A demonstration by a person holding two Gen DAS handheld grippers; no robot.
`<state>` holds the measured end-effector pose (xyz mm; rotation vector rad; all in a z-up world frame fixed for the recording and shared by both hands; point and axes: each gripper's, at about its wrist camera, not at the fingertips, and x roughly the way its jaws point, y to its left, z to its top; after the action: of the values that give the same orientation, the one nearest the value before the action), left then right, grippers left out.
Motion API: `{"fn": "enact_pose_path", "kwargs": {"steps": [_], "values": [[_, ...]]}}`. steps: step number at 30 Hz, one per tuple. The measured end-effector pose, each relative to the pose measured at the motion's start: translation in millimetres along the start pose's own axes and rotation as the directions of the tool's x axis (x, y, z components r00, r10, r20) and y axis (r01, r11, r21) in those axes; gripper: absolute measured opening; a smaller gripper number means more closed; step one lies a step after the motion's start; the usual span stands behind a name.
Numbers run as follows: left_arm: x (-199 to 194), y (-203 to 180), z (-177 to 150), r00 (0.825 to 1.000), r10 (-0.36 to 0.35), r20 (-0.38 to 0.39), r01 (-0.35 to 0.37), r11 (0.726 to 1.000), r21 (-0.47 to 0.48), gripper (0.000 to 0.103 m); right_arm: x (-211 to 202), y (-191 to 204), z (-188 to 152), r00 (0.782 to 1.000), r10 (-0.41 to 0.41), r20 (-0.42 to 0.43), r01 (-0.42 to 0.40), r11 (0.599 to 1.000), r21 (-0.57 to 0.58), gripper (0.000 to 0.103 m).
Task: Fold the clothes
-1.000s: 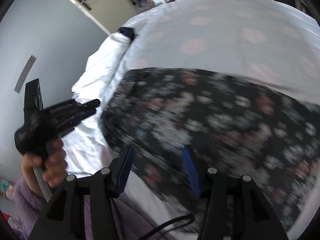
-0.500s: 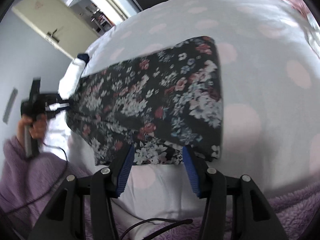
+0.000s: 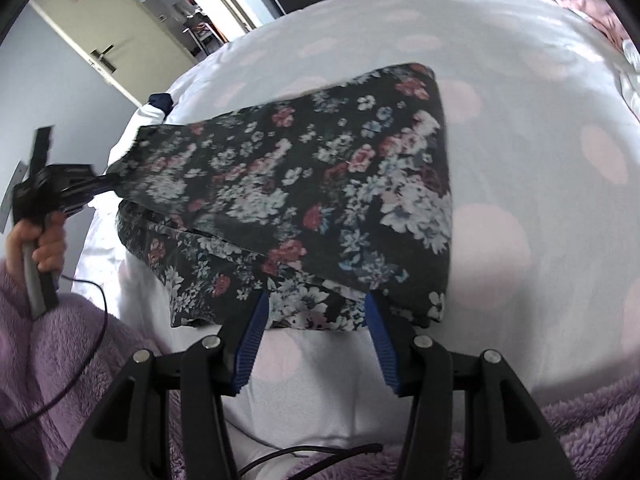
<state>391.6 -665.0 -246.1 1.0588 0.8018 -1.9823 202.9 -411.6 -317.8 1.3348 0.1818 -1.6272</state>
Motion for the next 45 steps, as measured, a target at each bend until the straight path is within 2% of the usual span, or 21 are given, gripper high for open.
{"fn": "enact_pose_path", "kwargs": {"steps": [3,6,9,14,17,18,19,21,24,29,33,34,37,41,45], "values": [[4.9,12.5,1.7,0.999,-0.002,-0.041,0.0,0.999,-0.051,0.007,-0.6,0.3,0.8,1.0,0.001,0.009,-0.001,1.0,0.003,0.049],[31.8,13.1,3.6,0.991,0.05,-0.126,-0.056,0.997,-0.046,0.007,0.2,1.5,0.3,1.0,-0.011,0.021,0.011,1.0,0.003,0.049],[49.1,7.8,5.1,0.981,0.101,-0.165,-0.106,0.994,-0.02,0.008,1.2,0.4,0.5,1.0,-0.019,0.019,0.019,1.0,0.004,0.049],[55.4,19.7,7.1,0.978,0.063,-0.199,-0.08,0.994,-0.077,0.012,1.3,-0.5,-1.0,1.0,-0.022,0.021,0.022,1.0,0.011,0.049],[47.7,33.0,7.2,0.983,0.02,-0.18,-0.046,0.989,-0.14,0.027,2.3,0.7,-1.5,0.999,-0.028,0.017,0.028,1.0,0.004,0.049],[43.1,37.5,7.8,0.987,0.008,-0.161,-0.035,0.986,-0.164,0.036,2.7,0.7,-1.5,0.999,-0.03,0.016,0.03,1.0,0.002,0.049],[39.6,41.0,8.2,0.989,-0.007,-0.147,-0.02,0.983,-0.183,0.04,2.8,0.6,-1.3,0.999,-0.031,0.015,0.031,1.0,0.001,0.049],[33.9,46.8,8.8,0.992,-0.041,-0.121,0.014,0.977,-0.212,0.043,2.7,-0.2,-1.8,0.999,-0.031,0.014,0.031,1.0,0.003,0.049],[37.3,46.4,8.5,0.991,-0.017,-0.135,-0.011,0.979,-0.201,0.048,2.9,-1.4,-1.8,0.999,-0.031,0.014,0.03,0.999,0.01,0.049],[58.9,40.6,11.3,0.979,0.043,-0.199,-0.075,0.985,-0.158,0.048,3.7,-0.1,-1.6,0.999,-0.036,0.01,0.036,0.999,0.013,0.049],[72.0,34.6,11.9,0.971,0.067,-0.228,-0.095,0.989,-0.114,0.047,4.3,0.0,-1.8,0.999,-0.039,0.006,0.039,0.999,0.015,0.049],[73.3,32.3,11.7,0.971,0.073,-0.228,-0.097,0.99,-0.1,0.04,4.5,-0.4,-1.6,0.999,-0.039,0.005,0.039,0.999,0.017,0.049],[77.1,25.5,11.2,0.97,0.089,-0.225,-0.104,0.993,-0.055,0.027,5.4,-1.9,-1.4,0.999,-0.039,0.001,0.039,0.999,0.026,0.049],[63.9,19.0,12.3,0.985,0.068,-0.161,-0.071,0.997,-0.013,0.019,5.7,-2.7,-1.7,0.999,-0.042,-0.003,0.042,0.999,0.033,0.049],[43.8,22.7,14.5,0.996,0.011,-0.086,-0.013,1.0,-0.025,0.017,4.9,-1.2,-3.5,0.999,-0.052,-0.003,0.052,0.998,0.026,0.049]]}}
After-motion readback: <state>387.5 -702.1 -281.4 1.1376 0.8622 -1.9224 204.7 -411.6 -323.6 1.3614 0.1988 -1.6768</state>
